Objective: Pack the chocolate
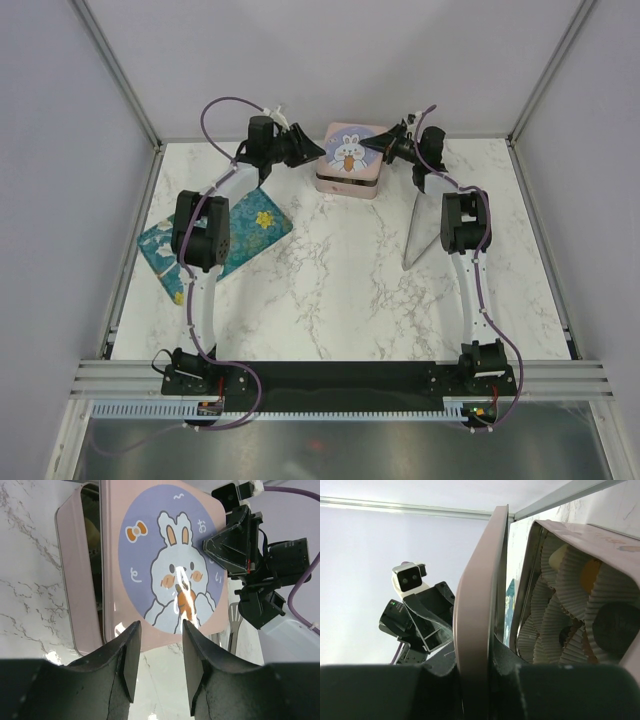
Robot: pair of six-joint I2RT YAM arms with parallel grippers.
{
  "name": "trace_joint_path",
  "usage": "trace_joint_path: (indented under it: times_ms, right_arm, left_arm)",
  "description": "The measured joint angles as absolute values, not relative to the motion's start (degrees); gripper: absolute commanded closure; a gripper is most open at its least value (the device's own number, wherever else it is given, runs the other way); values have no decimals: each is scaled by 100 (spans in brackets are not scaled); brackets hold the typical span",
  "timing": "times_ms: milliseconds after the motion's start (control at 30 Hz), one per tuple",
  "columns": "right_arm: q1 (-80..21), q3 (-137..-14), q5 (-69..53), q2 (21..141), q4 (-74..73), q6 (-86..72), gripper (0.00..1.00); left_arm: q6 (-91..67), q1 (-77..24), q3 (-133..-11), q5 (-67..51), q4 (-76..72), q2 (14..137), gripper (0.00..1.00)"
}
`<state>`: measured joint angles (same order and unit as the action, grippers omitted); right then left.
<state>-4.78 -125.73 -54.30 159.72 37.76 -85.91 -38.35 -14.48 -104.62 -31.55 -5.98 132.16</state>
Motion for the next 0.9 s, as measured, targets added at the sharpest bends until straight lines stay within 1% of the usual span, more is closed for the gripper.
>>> trace_joint_path:
  times_ms: [367,900]
  right_arm:
    - [-558,-12569,-5419,15972,3553,-8438,100]
    - [-574,-12567,-5417,16005,3205,-8068,100]
  left_arm:
    - [-3793,-1297,-10464,-3009,-305,13200,54]
    - [-3798,-1278,-10704,-3186,-242,13915,55]
